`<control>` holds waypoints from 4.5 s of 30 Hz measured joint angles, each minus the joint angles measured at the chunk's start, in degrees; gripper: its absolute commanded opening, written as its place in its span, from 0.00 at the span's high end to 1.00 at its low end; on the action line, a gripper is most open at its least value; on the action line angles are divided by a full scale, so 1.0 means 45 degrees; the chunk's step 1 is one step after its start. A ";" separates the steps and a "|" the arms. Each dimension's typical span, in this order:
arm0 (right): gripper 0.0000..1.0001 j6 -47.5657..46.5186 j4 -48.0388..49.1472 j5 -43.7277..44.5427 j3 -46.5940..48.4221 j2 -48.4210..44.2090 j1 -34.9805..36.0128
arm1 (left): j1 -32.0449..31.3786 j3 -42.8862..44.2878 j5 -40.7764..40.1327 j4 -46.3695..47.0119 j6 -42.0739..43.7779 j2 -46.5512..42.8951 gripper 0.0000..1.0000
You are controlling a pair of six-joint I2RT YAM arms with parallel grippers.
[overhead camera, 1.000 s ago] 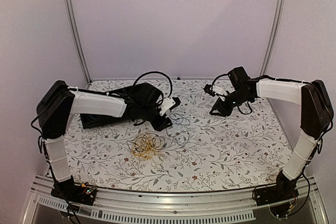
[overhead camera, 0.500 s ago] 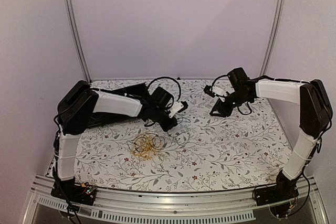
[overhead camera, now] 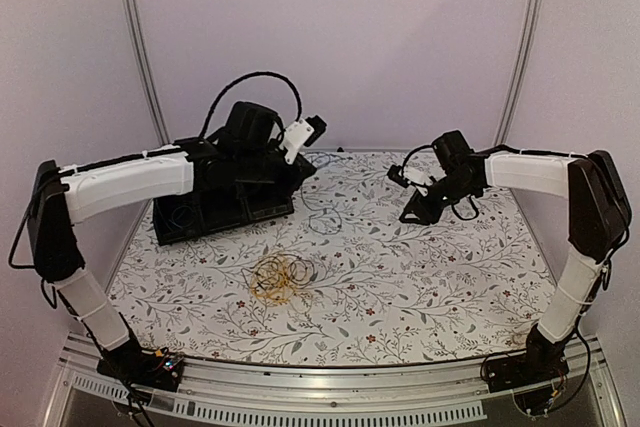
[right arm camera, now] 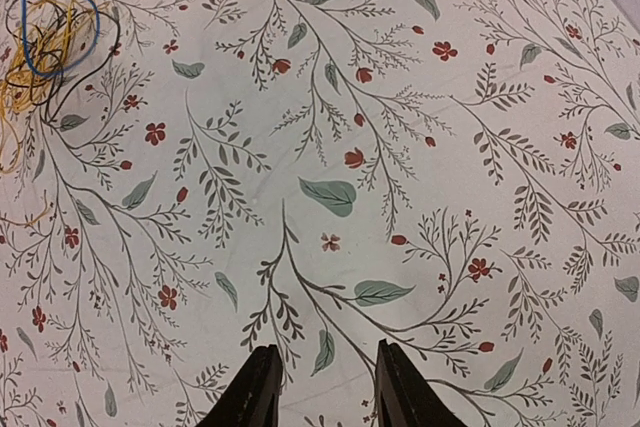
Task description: Untangle the cables
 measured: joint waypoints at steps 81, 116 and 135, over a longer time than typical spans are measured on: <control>0.67 -0.0325 -0.0826 -0.0384 0.0029 0.0257 0.0000 | 0.8884 -0.4148 -0.2696 -0.1253 -0.4473 0.0165 1.00; 0.64 -0.0369 -0.1520 -0.1452 0.1676 -0.0170 0.0219 | 0.7621 -0.4517 -0.0044 -0.0180 -0.3449 -0.6824 0.00; 0.51 0.0364 -0.0427 -0.1705 -0.0073 0.2249 0.6713 | 0.7091 -0.6047 -0.1141 0.5183 -0.1889 -0.5863 0.29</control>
